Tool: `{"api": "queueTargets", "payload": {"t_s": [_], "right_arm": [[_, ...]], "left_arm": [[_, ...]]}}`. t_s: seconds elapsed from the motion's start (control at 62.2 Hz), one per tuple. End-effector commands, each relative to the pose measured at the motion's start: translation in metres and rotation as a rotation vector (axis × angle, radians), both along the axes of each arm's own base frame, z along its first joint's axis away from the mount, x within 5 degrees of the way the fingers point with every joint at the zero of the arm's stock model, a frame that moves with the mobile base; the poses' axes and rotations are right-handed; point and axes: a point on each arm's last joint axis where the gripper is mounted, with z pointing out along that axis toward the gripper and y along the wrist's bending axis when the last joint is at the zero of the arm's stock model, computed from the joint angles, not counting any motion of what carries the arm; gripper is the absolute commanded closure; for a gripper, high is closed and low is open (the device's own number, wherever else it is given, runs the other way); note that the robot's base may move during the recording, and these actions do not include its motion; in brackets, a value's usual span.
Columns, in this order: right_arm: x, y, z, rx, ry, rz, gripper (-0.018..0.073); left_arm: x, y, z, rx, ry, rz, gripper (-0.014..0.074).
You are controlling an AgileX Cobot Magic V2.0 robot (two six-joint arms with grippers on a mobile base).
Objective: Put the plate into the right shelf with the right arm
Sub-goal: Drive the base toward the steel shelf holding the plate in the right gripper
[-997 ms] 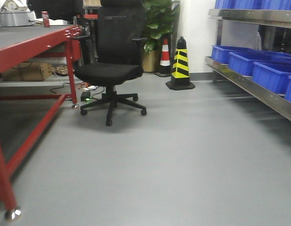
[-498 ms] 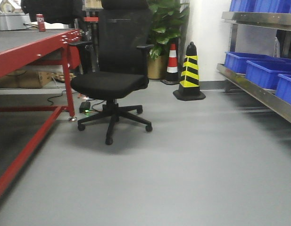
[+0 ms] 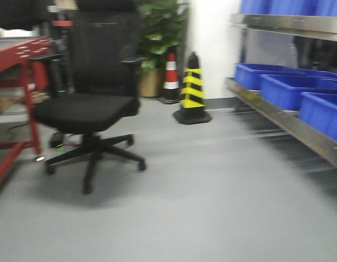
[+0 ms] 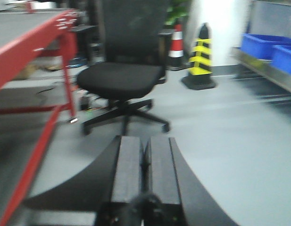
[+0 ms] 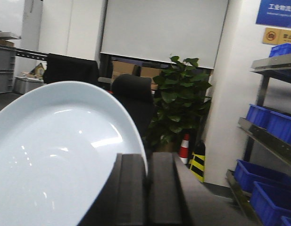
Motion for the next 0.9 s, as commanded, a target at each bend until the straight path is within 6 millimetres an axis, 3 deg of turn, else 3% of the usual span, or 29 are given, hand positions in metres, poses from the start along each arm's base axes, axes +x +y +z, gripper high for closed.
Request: {"api": "queueTargets", "payload": {"t_s": [0.0,0.884], "right_arm": [[-0.0032,-0.0002,0.0160,0.022,-0.103,0.007,0.0531],[-0.0032,-0.0002,0.0160,0.022,-0.103,0.007,0.0531]], "left_arm": [[-0.0004,0.0011,0.0055,-0.013,-0.086,0.010,0.0643],[-0.0004,0.0012,0.0055,-0.013,-0.086,0.011,0.0643]]}}
